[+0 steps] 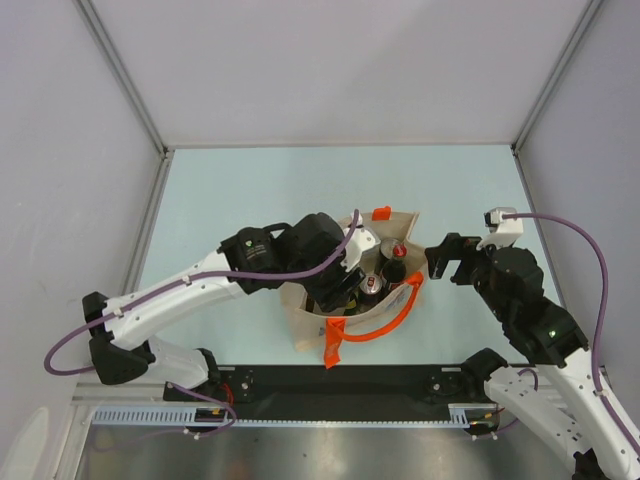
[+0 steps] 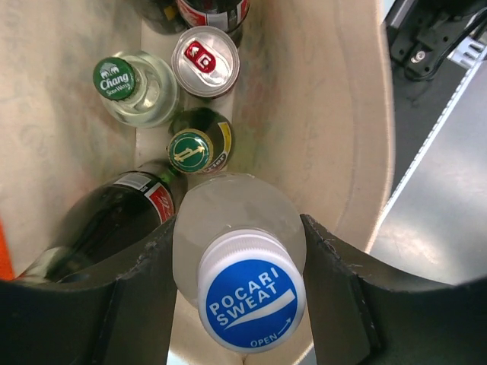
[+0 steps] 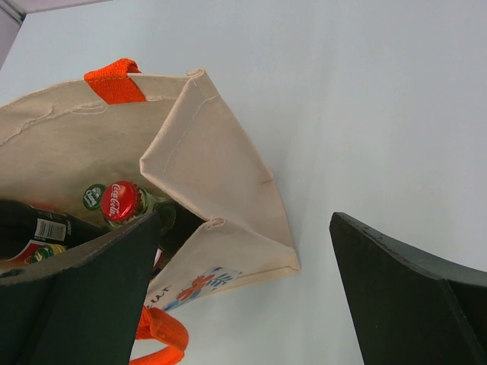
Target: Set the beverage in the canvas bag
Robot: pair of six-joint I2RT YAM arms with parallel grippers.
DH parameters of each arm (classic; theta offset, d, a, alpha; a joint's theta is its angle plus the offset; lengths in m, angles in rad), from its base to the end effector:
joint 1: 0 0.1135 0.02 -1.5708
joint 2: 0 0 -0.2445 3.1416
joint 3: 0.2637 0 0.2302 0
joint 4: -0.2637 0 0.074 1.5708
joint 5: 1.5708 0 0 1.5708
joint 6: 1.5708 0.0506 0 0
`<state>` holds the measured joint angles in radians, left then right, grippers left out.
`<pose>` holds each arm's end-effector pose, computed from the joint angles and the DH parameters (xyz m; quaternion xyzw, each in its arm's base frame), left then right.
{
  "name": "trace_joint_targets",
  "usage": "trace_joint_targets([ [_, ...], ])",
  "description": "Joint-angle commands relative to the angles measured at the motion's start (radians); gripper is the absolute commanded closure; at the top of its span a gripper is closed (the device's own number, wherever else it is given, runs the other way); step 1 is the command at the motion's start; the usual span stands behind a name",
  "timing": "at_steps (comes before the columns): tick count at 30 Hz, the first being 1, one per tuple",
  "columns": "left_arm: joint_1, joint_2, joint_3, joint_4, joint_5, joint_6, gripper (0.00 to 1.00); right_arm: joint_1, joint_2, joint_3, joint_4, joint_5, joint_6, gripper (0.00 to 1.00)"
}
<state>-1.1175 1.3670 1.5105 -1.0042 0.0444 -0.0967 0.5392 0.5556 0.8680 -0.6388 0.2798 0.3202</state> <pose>0.1132 -0.2375 0.3497 0.4647 0.8142 -0.2154 0.2736 0.1114 0.0504 0.3285 -0.0071 0.8087 0.1374 0.5719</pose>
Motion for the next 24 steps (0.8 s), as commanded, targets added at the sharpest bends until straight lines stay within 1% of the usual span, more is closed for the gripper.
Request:
trace_joint_targets([
  [1, -0.013, -0.051, -0.025, 0.139, -0.026, -0.017, 1.0, 0.001, -0.016, 0.011, 0.014, 0.013, -0.006, 0.0],
  [8, -0.013, -0.097, -0.113, 0.2, -0.041, -0.026, 1.0, -0.001, -0.01, 0.014, 0.018, 0.004, -0.001, 0.0],
  [10, -0.013, -0.111, -0.145, 0.213, -0.08, -0.034, 0.99, -0.001, -0.01, 0.016, 0.016, 0.002, 0.002, 0.0],
  [17, -0.013, -0.154, -0.208, 0.253, -0.11, -0.066, 0.94, -0.001, -0.008, 0.017, 0.014, -0.001, 0.006, 0.0],
  [18, -0.013, -0.155, -0.217, 0.254, -0.112, -0.069, 0.92, 0.001, -0.01, 0.019, 0.017, -0.001, 0.008, 0.0],
  [19, -0.013, -0.158, -0.222, 0.257, -0.113, -0.072, 0.83, 0.001, -0.01, 0.019, 0.018, -0.001, 0.01, 0.0],
  [21, -0.013, -0.166, -0.237, 0.26, -0.12, -0.074, 0.77, -0.001, -0.008, 0.019, 0.021, -0.005, 0.01, 0.0],
  [24, -0.013, -0.181, -0.262, 0.26, -0.138, -0.077, 0.74, -0.001, -0.005, 0.02, 0.021, -0.004, 0.007, 0.0],
])
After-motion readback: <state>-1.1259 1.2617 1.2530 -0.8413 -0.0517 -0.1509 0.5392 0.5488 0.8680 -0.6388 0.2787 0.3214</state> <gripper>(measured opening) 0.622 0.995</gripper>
